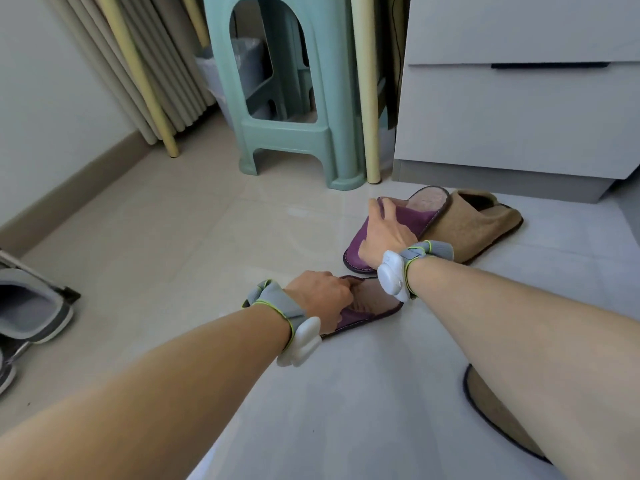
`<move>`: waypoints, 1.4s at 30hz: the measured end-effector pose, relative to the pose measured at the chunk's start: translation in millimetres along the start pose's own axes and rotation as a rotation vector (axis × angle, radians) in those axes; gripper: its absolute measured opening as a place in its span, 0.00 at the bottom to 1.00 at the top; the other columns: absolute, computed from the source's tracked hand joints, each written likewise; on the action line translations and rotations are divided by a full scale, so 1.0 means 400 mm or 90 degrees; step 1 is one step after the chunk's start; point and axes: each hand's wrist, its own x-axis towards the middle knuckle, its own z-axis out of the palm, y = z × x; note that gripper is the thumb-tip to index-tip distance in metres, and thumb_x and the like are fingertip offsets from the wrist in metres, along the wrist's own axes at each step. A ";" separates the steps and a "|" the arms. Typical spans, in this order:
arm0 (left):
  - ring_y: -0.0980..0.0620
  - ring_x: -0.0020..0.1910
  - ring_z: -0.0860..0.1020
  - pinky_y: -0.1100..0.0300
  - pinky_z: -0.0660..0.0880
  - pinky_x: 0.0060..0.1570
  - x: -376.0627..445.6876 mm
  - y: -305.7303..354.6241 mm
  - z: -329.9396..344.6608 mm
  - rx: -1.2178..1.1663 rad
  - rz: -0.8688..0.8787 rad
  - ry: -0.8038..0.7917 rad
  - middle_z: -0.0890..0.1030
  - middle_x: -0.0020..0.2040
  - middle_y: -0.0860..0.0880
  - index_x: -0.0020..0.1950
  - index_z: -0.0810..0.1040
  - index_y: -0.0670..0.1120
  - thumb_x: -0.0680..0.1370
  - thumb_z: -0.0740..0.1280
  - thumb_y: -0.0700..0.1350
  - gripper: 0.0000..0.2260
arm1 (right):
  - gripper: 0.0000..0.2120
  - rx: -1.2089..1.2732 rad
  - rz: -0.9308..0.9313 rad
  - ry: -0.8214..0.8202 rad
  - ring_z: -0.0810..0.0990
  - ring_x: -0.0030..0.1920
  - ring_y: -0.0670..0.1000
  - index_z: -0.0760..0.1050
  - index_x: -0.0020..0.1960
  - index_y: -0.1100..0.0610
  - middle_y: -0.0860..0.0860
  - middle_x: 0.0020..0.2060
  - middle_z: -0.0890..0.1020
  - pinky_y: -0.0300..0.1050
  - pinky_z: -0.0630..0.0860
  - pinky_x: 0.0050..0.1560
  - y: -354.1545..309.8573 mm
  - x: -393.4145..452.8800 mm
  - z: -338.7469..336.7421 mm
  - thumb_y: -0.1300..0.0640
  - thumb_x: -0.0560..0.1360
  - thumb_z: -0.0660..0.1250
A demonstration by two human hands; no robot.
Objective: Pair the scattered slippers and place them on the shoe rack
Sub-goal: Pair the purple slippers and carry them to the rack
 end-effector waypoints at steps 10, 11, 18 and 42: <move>0.43 0.53 0.79 0.52 0.76 0.49 -0.146 -0.101 0.087 0.032 -0.026 -0.090 0.80 0.56 0.46 0.61 0.76 0.45 0.81 0.60 0.51 0.13 | 0.25 -0.001 0.179 0.110 0.80 0.54 0.66 0.61 0.70 0.67 0.63 0.67 0.64 0.53 0.76 0.48 -0.041 0.030 0.007 0.65 0.75 0.65; 0.42 0.53 0.79 0.52 0.75 0.49 -0.162 -0.118 0.100 0.024 -0.048 -0.101 0.80 0.57 0.45 0.61 0.75 0.44 0.82 0.60 0.51 0.14 | 0.24 0.011 0.187 0.109 0.80 0.55 0.66 0.62 0.69 0.65 0.62 0.65 0.66 0.54 0.76 0.49 -0.046 0.020 0.007 0.65 0.76 0.65; 0.42 0.54 0.80 0.52 0.78 0.51 -0.293 -0.252 0.233 -0.128 -0.226 -0.109 0.79 0.60 0.45 0.67 0.73 0.46 0.79 0.64 0.50 0.18 | 0.20 -0.096 0.027 0.077 0.77 0.59 0.65 0.69 0.66 0.57 0.59 0.61 0.77 0.52 0.73 0.54 -0.201 -0.092 -0.014 0.55 0.75 0.64; 0.47 0.51 0.75 0.53 0.74 0.48 -0.552 -0.280 0.326 -0.374 -0.392 0.061 0.77 0.54 0.47 0.53 0.76 0.50 0.73 0.58 0.61 0.18 | 0.15 0.432 0.238 -0.391 0.85 0.43 0.58 0.79 0.54 0.64 0.60 0.45 0.84 0.40 0.78 0.37 -0.654 -0.475 0.250 0.68 0.74 0.55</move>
